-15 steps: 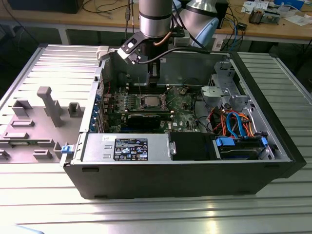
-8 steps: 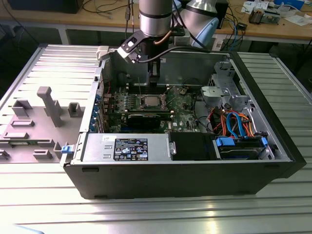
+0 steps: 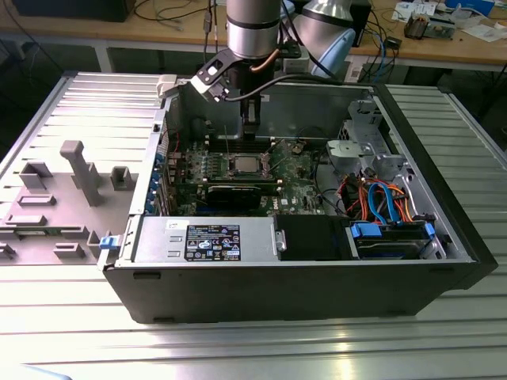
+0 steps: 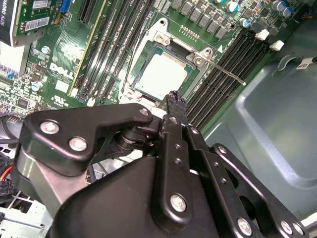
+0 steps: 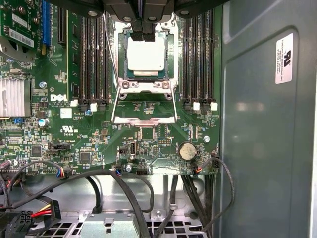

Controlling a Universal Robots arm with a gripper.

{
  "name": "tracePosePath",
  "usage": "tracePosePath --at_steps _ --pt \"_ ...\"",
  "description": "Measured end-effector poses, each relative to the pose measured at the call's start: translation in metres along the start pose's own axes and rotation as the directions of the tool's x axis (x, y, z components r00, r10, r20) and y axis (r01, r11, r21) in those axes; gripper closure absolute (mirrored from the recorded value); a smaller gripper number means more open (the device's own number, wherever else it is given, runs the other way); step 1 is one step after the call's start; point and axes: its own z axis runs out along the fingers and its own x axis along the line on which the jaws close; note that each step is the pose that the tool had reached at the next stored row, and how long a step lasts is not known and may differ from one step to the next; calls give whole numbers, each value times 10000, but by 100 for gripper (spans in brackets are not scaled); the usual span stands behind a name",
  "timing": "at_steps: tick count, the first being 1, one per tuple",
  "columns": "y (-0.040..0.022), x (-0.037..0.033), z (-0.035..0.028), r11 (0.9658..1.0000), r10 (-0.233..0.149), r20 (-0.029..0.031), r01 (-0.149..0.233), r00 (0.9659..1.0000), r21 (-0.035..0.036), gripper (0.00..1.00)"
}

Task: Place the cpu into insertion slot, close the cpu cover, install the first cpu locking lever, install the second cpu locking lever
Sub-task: 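Close the cpu cover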

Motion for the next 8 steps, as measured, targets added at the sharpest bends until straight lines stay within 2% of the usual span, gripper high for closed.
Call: tracePosePath --at_steps 8 --pt "30 0 1 10000 2 -1 -2 10000 -1 89"
